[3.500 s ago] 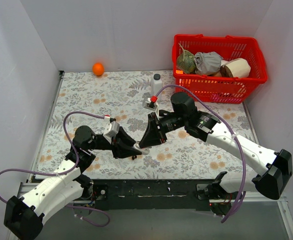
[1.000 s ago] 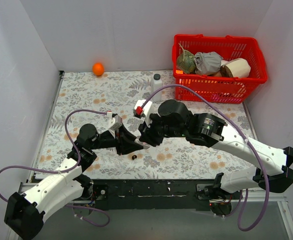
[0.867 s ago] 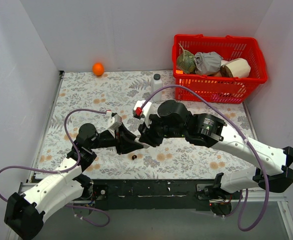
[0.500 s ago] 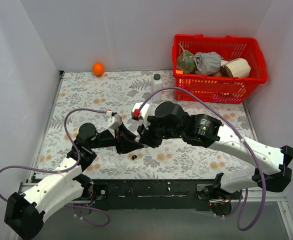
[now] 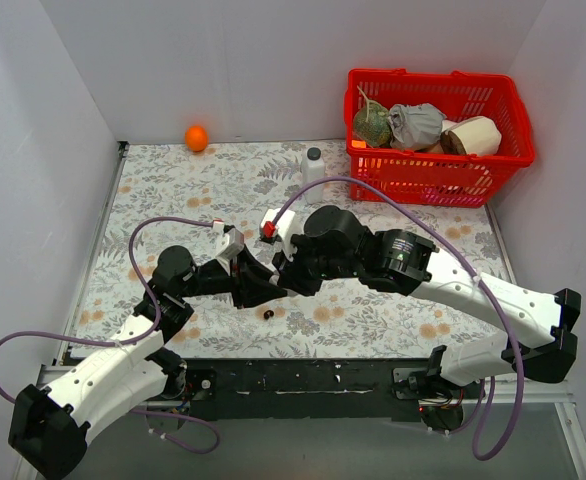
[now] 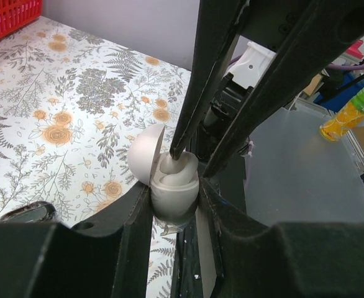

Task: Insert the wireless bluetooth earbuds into the charging case
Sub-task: Pick up the earbud from the charging case.

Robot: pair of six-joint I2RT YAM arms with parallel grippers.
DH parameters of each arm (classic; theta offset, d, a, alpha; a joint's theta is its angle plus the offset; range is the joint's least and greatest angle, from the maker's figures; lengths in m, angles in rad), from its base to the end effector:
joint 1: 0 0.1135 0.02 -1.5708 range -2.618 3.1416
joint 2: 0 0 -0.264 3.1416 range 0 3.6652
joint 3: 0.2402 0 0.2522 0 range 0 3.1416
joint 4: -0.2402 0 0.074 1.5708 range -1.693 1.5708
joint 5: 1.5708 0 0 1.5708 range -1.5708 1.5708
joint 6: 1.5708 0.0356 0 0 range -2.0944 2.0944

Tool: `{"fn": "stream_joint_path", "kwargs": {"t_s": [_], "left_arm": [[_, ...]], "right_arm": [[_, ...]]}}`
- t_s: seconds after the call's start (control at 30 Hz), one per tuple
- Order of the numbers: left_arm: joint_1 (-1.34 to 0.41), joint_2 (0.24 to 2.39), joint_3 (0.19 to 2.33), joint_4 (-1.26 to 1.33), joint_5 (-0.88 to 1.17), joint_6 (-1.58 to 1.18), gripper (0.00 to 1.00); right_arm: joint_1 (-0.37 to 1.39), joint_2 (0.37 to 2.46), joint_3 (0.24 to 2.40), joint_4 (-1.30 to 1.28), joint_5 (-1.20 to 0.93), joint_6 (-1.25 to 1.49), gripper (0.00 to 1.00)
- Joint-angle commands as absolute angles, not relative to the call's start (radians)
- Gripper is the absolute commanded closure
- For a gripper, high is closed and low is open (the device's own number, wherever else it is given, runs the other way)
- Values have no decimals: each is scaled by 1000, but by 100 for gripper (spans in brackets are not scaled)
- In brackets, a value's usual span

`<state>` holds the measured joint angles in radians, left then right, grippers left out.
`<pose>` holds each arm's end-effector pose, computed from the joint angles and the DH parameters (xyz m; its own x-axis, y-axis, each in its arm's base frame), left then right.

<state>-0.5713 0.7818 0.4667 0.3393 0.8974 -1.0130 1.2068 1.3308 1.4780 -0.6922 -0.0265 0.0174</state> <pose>0.1366 -0.1209 0.2830 -0.8331 -0.0935 -0.5452 0.5437 0.0429 -0.8382 0.1004 0.2662 0.4084 -0.2009 -0.4785 -0.8548 -0.9389 0.3431 0.0286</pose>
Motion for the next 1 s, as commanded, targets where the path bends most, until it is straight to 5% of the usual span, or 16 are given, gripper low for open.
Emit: {"fn": "stream_joint_path", "kwargs": {"t_s": [0.0,0.4,0.97], "left_arm": [[-571,764,494,345,897,-1003,100],[-571,747,485,351,887,-1002,100],[-571,704,448,408,830,-1006,100]], "right_arm": [[1213,1335,1473,-655,-11,6,72],[1212,1319,1453,-627,-14,21,99],[1181,1218,1327,-468,-43,136,99]]}}
